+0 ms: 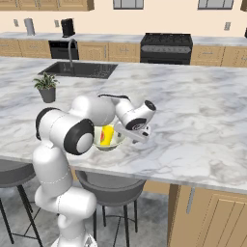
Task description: Place the cup inside the bowl on the dining table and move the bowl to any counter.
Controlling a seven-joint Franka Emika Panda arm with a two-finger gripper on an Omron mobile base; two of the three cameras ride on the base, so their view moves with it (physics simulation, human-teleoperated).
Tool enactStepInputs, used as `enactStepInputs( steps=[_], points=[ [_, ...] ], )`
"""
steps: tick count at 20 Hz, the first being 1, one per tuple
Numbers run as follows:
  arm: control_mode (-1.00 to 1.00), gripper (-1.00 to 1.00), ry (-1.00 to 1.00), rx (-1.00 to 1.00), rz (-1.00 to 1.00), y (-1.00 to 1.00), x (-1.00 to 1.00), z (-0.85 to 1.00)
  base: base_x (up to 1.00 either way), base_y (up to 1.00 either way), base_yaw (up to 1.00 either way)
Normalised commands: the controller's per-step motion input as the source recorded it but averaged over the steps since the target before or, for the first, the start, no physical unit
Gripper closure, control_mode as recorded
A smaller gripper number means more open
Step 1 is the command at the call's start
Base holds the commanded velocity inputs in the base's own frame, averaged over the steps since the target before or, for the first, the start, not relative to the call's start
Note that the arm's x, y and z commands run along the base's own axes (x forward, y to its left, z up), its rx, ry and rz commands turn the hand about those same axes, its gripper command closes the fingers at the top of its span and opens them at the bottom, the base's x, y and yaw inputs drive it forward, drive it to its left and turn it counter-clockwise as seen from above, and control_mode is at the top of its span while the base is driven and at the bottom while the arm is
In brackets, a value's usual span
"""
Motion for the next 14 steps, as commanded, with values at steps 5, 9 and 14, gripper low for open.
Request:
enactStepInputs(
  steps=[5, 9, 14],
  points=[
    [-1.00, -1.00, 0.00, 0.00, 0.00, 0.11, 0.00, -0.01, 0.00, 0.00, 0.00],
    [-1.00, -1.00, 0.00, 0.00, 0.00, 0.11, 0.00, 0.00, 0.00, 0.00, 0.00],
    [-1.00, -1.00, 0.00, 0.00, 0.00, 0.06, 0.00, 0.00, 0.00, 0.00, 0.00]
  ],
)
